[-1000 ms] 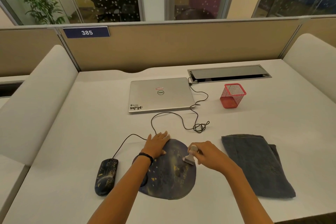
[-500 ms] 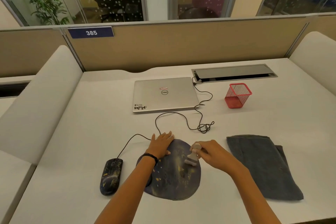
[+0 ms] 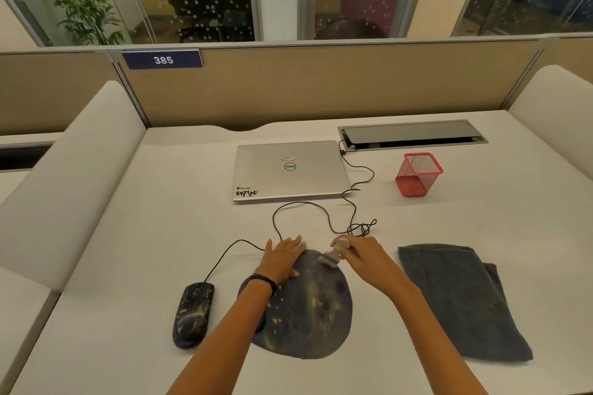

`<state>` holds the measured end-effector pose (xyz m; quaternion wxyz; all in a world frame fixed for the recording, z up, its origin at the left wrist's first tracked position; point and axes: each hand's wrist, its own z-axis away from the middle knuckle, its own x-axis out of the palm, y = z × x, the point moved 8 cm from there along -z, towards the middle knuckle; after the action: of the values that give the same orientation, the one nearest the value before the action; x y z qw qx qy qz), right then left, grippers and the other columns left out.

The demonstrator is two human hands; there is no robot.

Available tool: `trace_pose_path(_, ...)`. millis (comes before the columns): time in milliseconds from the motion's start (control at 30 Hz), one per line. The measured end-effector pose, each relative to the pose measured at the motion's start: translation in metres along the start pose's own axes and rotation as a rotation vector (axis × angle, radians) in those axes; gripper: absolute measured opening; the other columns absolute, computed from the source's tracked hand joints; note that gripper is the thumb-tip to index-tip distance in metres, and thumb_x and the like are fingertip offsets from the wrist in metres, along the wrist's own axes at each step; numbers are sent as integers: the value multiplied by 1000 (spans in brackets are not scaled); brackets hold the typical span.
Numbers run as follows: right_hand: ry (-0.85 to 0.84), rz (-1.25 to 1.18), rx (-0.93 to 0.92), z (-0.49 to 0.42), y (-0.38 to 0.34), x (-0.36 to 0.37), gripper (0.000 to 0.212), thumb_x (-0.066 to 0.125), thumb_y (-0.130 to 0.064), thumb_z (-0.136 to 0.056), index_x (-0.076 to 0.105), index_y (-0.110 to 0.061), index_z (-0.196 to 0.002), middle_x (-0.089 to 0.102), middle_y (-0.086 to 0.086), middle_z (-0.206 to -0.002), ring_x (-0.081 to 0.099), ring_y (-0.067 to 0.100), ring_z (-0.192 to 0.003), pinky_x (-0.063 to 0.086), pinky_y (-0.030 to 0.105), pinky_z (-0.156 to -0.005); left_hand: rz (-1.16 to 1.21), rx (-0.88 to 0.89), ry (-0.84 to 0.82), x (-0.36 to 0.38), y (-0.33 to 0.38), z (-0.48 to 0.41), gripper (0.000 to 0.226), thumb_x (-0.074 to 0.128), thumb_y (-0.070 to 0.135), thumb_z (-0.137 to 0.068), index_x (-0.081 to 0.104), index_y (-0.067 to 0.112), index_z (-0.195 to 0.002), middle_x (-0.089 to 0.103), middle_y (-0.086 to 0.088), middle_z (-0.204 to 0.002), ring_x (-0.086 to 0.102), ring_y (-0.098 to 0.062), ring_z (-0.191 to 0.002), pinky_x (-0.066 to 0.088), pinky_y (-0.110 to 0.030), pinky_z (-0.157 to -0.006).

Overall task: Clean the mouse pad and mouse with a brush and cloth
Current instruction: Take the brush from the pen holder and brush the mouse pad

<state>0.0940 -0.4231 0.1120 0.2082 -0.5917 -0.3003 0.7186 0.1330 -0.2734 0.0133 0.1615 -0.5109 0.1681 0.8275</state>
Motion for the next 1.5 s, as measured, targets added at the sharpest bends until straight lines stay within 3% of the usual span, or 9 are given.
trace_pose_path(100, -14, -22, 32, -9, 2, 9, 24, 43, -25, -97, 63, -15, -107, 66, 3, -100, 58, 10, -86, 41, 14, -78, 8, 0, 0, -1, 0, 1, 71, 53, 26, -93, 11, 18, -150, 2, -1, -159, 7, -23, -146, 8, -55, -115)
trace_pose_path(233, -85, 51, 48, -10, 2, 12, 27, 40, -23, -97, 63, -10, -95, 67, 7, -91, 60, 18, -81, 46, 27, -75, 16, 1, -5, 0, 1, 1, 71, 53, 27, -93, 11, 18, -150, 1, -1, -159, 6, -23, -146, 7, -56, -116)
trace_pose_path(433, 36, 27, 25, -13, -2, 9, 27, 37, -27, -98, 60, -13, -96, 60, -1, -80, 56, 12, -74, 39, 14, -65, 21, -1, 0, -1, 2, 1, 72, 54, 27, -93, 11, 18, -150, 2, -1, -159, 7, -23, -146, 7, -55, -115)
trace_pose_path(633, -81, 38, 9, -14, -1, 17, 28, 38, -25, -97, 62, -13, -91, 66, 7, -85, 61, 20, -79, 50, 31, -74, 7, 2, 4, -1, 1, 1, 72, 54, 28, -93, 11, 18, -150, 2, -2, -159, 7, -24, -146, 7, -55, -115)
trace_pose_path(800, 11, 9, -18, -15, -6, 7, 25, 41, -30, -97, 61, -18, -104, 67, 2, -98, 61, 13, -89, 48, 23, -81, 15, 0, 6, -1, 2, 1, 71, 54, 29, -93, 12, 17, -149, 3, -2, -159, 7, -24, -146, 7, -55, -115)
trace_pose_path(933, -78, 73, -36, -15, -5, 18, 24, 41, -30, -97, 62, -19, -104, 67, 2, -101, 60, 13, -87, 46, 21, -78, 11, 1, 4, -1, 2, 1, 72, 53, 28, -93, 11, 17, -150, 2, -2, -159, 7, -23, -146, 6, -55, -116)
trace_pose_path(1100, -74, 141, -96, -19, -17, 17, 25, 40, -30, -96, 61, -17, -97, 69, 5, -90, 61, 20, -82, 50, 36, -78, 17, -5, 0, 0, 1, 0, 72, 54, 27, -93, 11, 17, -150, 2, -2, -159, 7, -23, -146, 6, -55, -115)
trace_pose_path(1400, -106, 193, -87, -21, -17, 23, 22, 41, -30, -95, 56, -17, -87, 63, 2, -84, 56, 21, -80, 43, 32, -77, 16, -13, -8, 0, 1, 0, 72, 53, 27, -93, 10, 18, -150, 1, -1, -159, 6, -23, -146, 6, -56, -115)
trace_pose_path(1500, -46, 143, -102, -19, -19, 18, 25, 41, -31, -97, 61, -17, -98, 69, 4, -92, 60, 21, -85, 47, 32, -83, 12, -13, -7, 1, 1, 1, 72, 53, 27, -93, 10, 18, -150, 1, -1, -159, 6, -23, -146, 6, -56, -115)
